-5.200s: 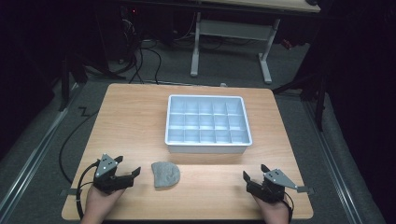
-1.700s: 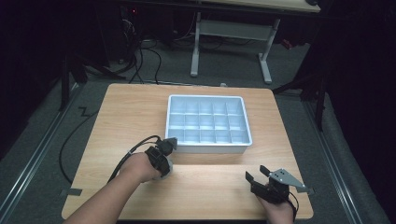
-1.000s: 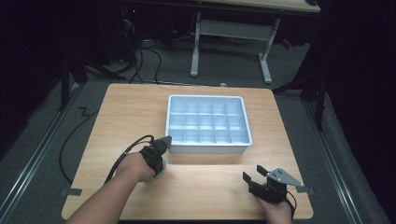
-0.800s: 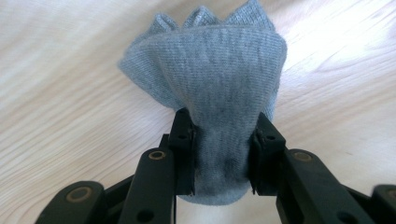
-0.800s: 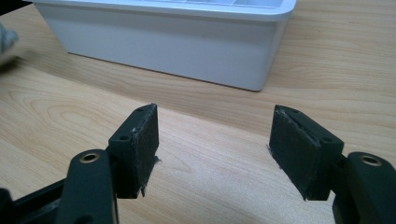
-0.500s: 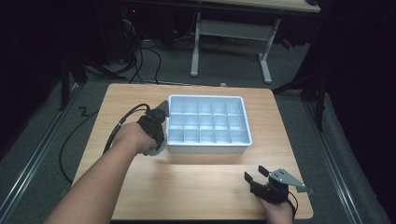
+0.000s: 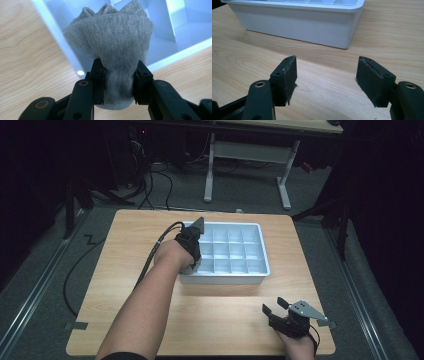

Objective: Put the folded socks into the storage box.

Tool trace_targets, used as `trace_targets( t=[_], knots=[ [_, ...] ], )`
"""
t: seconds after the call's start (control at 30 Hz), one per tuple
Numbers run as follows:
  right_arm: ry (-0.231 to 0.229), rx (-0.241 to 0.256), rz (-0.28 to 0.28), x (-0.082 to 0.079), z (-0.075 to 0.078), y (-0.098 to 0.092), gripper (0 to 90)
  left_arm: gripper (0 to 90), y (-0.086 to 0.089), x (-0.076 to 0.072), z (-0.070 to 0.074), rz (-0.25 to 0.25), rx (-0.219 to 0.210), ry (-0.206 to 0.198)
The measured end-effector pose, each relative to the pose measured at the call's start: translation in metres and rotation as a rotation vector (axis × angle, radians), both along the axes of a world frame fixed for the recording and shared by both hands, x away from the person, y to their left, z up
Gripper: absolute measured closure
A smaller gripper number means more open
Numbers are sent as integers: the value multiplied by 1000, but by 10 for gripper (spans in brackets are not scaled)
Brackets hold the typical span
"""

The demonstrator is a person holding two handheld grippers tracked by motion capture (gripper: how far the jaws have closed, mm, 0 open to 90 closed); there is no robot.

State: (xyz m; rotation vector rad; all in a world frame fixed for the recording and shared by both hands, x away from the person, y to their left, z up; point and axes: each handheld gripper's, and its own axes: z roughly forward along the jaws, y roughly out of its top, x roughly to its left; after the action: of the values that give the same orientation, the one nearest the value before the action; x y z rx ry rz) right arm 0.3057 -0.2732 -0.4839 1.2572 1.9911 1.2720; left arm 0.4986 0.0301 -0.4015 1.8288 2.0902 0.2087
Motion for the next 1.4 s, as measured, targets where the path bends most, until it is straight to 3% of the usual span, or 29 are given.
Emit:
trace_targets(
  t=[0.17, 0.53, 0.63, 0.9, 1.03, 1.17, 1.4],
  knots=[
    [6, 2, 2, 1, -1, 0, 331, 670, 5, -2, -1, 5, 11, -14],
    [7, -3, 8, 0, -1, 3, 331, 670, 37, -19, -3, 25, 20, 48],
    [8, -7, 11, 0, -2, 4, 331, 670, 46, -21, -4, 30, 31, 41],
    [10, -12, 13, 1, -2, 6, 331, 668, 40, -17, -3, 26, 0, 13],
    [13, -11, 13, 2, -2, 5, 331, 668, 35, -15, -3, 18, 23, 3],
    [10, -9, 12, 1, -2, 4, 331, 668, 34, -12, -9, 24, 47, 7],
    [8, -9, 13, 1, -2, 3, 331, 668, 38, -4, -37, 83, 75, 58]
  ],
)
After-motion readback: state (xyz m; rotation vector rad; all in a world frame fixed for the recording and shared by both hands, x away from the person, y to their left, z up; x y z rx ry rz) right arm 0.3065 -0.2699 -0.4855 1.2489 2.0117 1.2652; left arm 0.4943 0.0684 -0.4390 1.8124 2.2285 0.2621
